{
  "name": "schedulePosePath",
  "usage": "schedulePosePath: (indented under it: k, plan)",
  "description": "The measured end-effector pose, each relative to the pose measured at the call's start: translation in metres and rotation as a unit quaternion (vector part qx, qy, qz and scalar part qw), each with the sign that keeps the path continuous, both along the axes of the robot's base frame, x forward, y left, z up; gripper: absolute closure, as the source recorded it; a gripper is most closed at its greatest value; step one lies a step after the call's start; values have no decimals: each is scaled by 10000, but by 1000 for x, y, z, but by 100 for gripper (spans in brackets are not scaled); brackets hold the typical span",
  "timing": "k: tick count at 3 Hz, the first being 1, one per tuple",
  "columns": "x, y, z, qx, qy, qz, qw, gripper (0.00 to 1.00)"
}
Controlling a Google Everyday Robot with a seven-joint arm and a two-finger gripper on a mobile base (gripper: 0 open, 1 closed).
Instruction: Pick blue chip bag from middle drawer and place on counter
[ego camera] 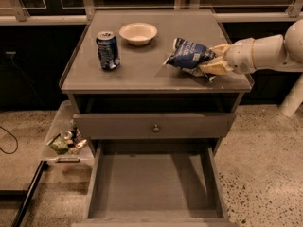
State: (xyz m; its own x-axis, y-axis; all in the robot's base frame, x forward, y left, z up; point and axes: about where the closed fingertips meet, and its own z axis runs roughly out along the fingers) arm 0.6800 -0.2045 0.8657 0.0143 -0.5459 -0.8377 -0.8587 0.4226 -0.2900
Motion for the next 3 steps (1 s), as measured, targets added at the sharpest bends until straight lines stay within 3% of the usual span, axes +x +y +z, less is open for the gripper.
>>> schedulePosePath:
  k: [1,2,3]
  plan:
    - [14,3,1,133,135,-21,9998,100]
    - [29,18,12,93,155,48,9998,100]
    - [43,21,13,-7,234,-102,9997,100]
